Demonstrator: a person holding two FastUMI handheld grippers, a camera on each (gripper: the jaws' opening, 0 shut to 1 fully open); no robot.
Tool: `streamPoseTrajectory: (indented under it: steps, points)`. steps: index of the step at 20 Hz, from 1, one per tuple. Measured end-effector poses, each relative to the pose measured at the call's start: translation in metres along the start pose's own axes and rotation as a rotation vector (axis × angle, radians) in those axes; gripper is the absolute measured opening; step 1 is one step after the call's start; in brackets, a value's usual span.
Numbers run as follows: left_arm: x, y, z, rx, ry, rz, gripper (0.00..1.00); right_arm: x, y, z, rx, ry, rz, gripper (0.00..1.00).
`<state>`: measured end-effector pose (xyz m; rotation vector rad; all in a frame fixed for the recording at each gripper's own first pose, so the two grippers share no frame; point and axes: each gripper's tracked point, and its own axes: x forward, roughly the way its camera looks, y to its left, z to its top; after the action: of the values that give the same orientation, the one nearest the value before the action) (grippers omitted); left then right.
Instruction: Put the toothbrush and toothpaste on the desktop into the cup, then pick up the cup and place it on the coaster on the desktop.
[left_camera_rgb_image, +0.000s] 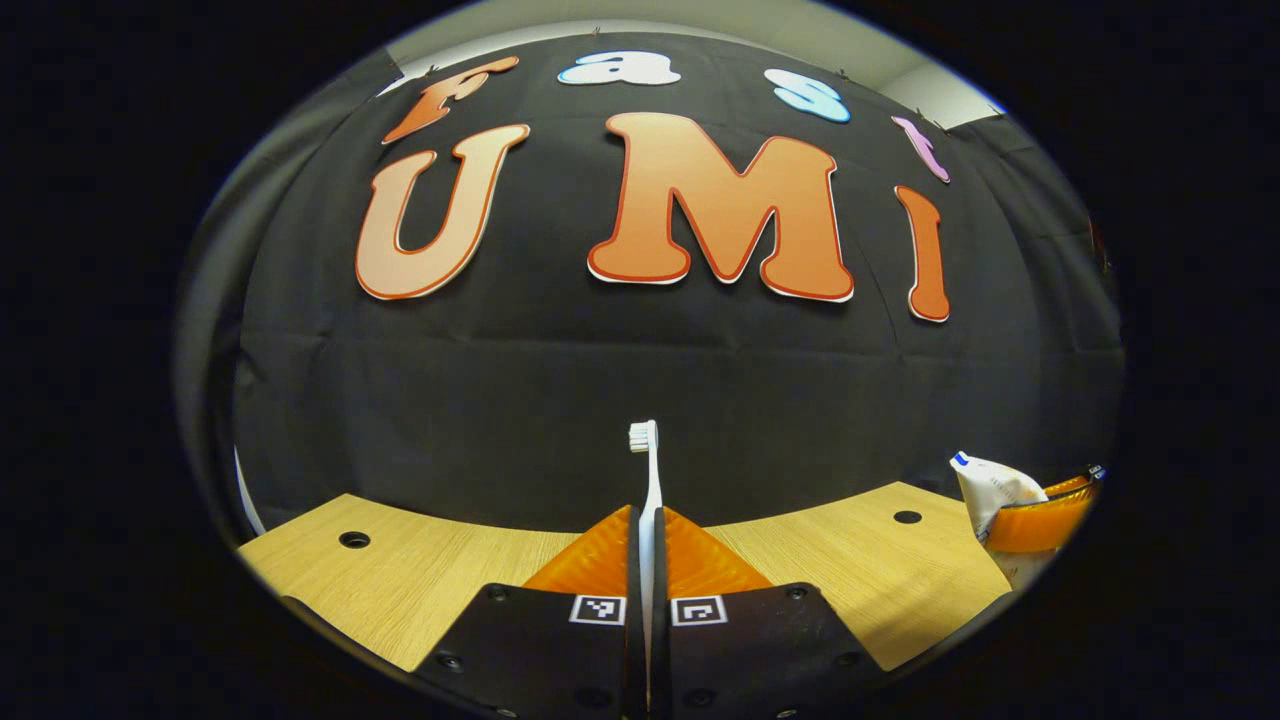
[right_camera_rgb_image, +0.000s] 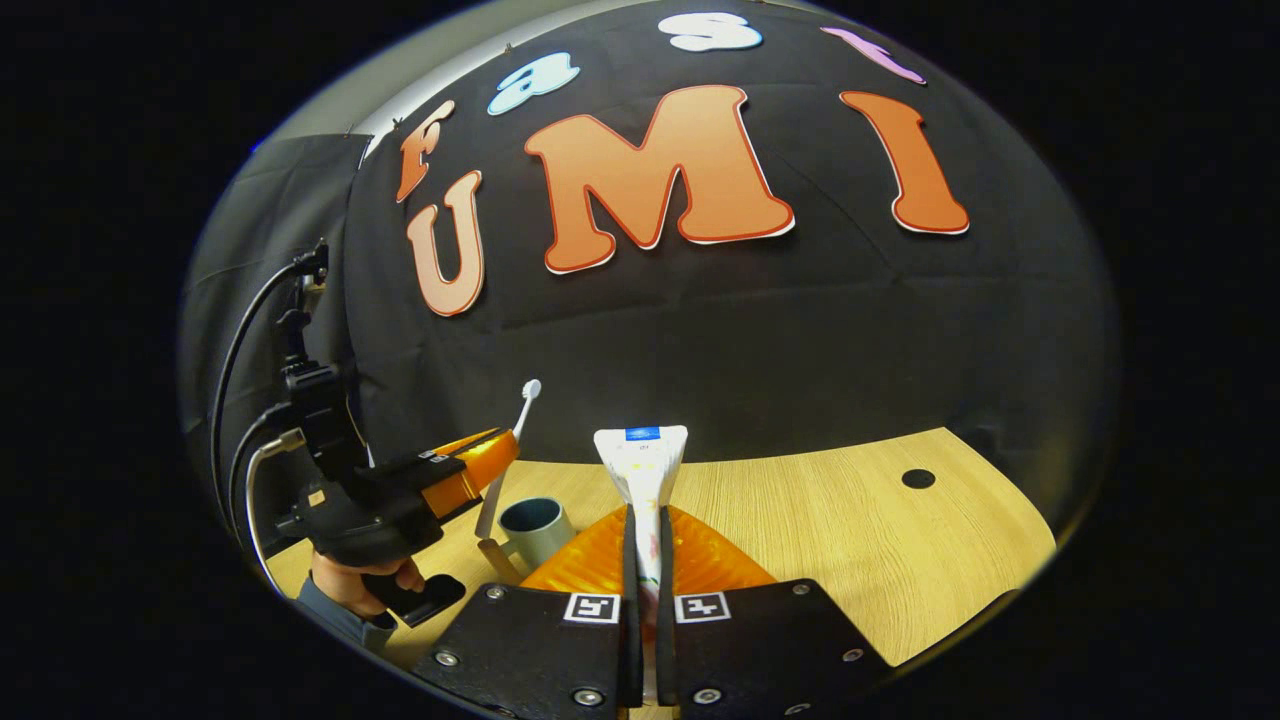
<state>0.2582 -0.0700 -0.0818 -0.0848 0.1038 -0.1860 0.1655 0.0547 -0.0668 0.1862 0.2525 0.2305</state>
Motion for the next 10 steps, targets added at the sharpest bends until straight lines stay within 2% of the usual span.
streamPoseTrajectory:
  steps: [10]
  points:
    - [0.035, 0.029, -0.03, -0.03, 0.052, 0.045, 0.02, 0.025, 0.017, 0.034, -0.004, -0.071, 0.039, 0.05]
